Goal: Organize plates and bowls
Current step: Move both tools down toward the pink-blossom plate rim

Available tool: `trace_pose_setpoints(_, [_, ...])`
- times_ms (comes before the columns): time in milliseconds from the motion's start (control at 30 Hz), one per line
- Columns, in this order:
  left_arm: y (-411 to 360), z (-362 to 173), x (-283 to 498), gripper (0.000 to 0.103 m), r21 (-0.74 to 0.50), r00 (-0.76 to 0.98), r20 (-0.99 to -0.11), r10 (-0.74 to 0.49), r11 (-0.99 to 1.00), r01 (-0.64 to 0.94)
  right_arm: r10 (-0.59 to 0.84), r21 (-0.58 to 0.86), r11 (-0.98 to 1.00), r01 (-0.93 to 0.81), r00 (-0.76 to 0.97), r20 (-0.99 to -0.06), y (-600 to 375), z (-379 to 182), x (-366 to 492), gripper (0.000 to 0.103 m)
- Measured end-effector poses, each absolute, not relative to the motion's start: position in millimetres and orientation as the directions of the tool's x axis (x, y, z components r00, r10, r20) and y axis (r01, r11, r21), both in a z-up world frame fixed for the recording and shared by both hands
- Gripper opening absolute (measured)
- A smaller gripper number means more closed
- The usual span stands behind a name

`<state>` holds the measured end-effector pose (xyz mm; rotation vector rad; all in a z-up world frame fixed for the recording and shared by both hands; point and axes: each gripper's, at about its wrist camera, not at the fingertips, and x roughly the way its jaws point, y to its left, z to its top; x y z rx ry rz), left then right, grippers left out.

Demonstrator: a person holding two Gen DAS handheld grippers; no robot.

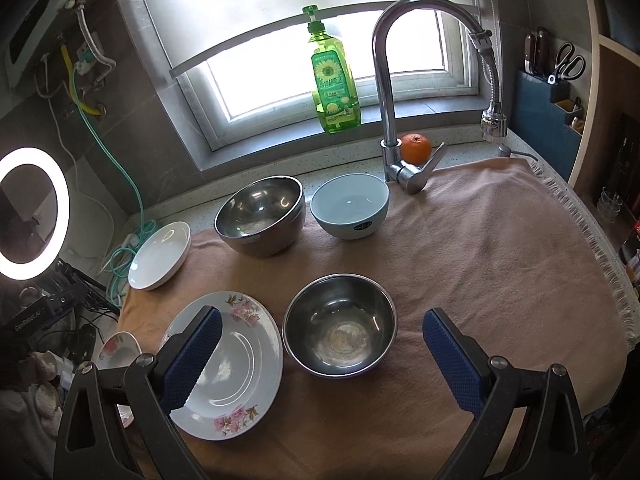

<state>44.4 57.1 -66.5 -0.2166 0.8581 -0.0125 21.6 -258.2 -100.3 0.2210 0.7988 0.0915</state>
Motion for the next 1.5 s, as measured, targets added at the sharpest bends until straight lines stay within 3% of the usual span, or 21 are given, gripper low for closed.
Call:
trace_pose_setpoints(133, [61, -80, 53, 0.061, -0.214, 0.610, -0.781, -0.135, 0.975, -0.059, 0.193, 0.253, 0.967, -0.007, 0.667, -0.719, -256, -111, 22, 0.084])
trace_pose_setpoints(233, [66, -94, 60, 0.053, -0.242, 0.565, -0.807, -0.170, 0.969, -0.055, 0.219, 0.272, 0.962, -0.016, 0.638, -0.738, -252, -121, 20, 0.068])
trace_pose_setpoints(567, [68, -121, 75, 0.041, -0.275, 0.475, -0.849, -0.231, 0.961, -0.026, 0.276, 0.330, 0.944, -0.008, 0.568, -0.775, -239, -148, 14, 0.056])
trace_pose_setpoints(867, [70, -145, 88, 0.025, -0.301, 0.393, -0.878, -0.274, 0.954, -0.007, 0.359, 0.407, 0.914, -0.006, 0.485, -0.798, -228, -174, 17, 0.036])
trace_pose_setpoints(1000, [72, -157, 96, 0.023, -0.321, 0.351, -0.888, -0.296, 0.947, -0.015, 0.397, 0.448, 0.894, 0.011, 0.444, -0.803, -224, -191, 20, 0.027])
trace_pose_setpoints(1233, [75, -169, 109, 0.021, -0.332, 0.313, -0.898, -0.310, 0.943, -0.017, 0.427, 0.488, 0.871, 0.058, 0.401, -0.811, -219, -217, 27, 0.020])
trace_pose_setpoints(1500, [77, -180, 118, 0.020, -0.357, 0.268, -0.903, -0.337, 0.934, -0.027, 0.464, 0.540, 0.834, 0.116, 0.383, -0.799, -225, -233, 32, 0.020])
